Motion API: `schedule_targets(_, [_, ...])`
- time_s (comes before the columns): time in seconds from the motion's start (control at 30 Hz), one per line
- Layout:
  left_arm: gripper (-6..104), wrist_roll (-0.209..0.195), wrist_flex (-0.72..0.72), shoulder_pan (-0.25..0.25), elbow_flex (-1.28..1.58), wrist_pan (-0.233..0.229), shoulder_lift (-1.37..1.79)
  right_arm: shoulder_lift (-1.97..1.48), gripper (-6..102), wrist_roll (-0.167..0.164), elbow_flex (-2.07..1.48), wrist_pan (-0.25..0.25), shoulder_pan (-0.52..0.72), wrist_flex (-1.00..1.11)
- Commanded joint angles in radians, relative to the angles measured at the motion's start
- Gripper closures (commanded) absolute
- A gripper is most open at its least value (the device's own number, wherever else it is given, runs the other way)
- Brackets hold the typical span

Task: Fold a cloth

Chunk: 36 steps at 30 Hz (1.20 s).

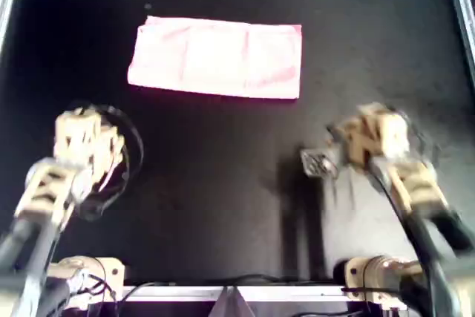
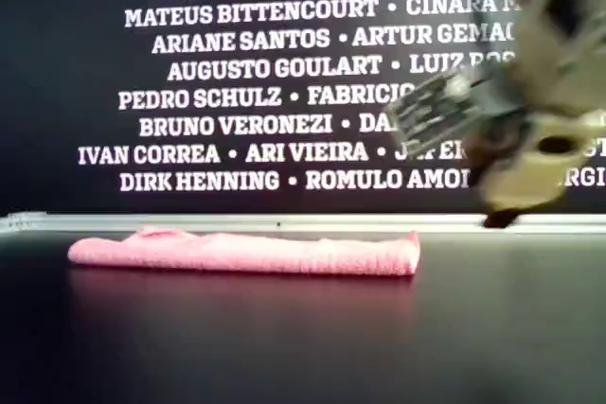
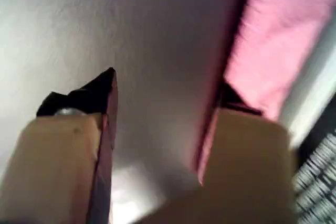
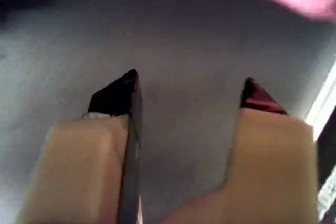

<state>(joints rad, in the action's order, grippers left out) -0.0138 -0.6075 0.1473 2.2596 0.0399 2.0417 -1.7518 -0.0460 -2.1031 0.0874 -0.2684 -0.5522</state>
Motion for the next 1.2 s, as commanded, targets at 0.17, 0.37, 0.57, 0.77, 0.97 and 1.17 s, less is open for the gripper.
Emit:
schedule_targets(0.17, [8,0.006,0.034,0.015,-0.322,-0.006,-0.337,0.324,8,0.186,0.417,-0.012,-0.129,0.051])
schedule_targets(0.37, [8,0.006,0.038,0.006,-0.531,-0.006,-0.548,0.540,8,0.224,0.612,-0.015,-0.129,0.048])
schedule_targets(0.57, [8,0.006,0.041,0.002,-0.755,-0.006,-0.736,0.707,8,0.222,0.758,-0.015,-0.117,0.046])
schedule_targets(0.77, [8,0.006,0.041,0.002,-0.963,-0.006,-0.920,0.784,8,0.222,0.848,-0.017,-0.114,0.046])
schedule_targets(0.97, [8,0.008,0.041,0.000,-1.161,-0.006,-1.115,0.836,8,0.213,0.916,-0.026,-0.109,0.044])
schedule_targets(1.17, [8,0.008,0.041,0.000,-1.307,-0.008,-1.273,0.867,8,0.207,0.956,-0.101,-0.107,0.044])
